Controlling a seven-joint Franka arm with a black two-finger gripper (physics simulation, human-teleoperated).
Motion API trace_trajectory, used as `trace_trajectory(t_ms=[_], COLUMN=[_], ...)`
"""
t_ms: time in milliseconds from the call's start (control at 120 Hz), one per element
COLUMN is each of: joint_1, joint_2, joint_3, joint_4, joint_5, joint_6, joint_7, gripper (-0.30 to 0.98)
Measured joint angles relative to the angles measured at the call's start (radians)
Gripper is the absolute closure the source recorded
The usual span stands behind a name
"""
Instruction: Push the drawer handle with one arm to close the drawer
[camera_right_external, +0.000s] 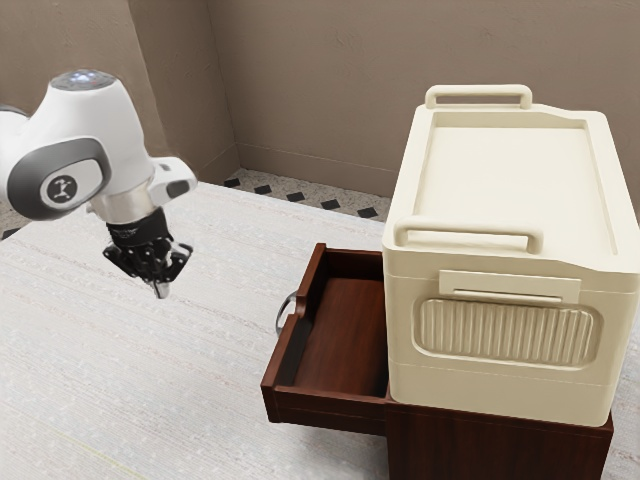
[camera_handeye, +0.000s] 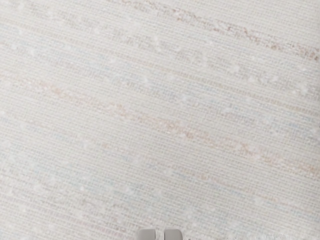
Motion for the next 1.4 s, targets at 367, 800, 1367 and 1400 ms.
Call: trace_trajectory(t_ms=[367, 800, 1367, 1400], joint_1=[0.015, -0.027, -0.076, -0.077], joint_2=[-0.072, 0.035, 0.209, 0.214], joint_3=[-0.003, -0.009, -0.04, -0.045], joint_4=[-0.166, -0.202, -0.155, -0.151], joint_5=[0.078, 0.145, 0.135, 0.134], joint_6=[0.247, 0.473, 0.591, 0.592], joint_7=[0.578, 1.186, 1.411, 1.414], gripper=[0.78, 0.79, 0.79, 0.79])
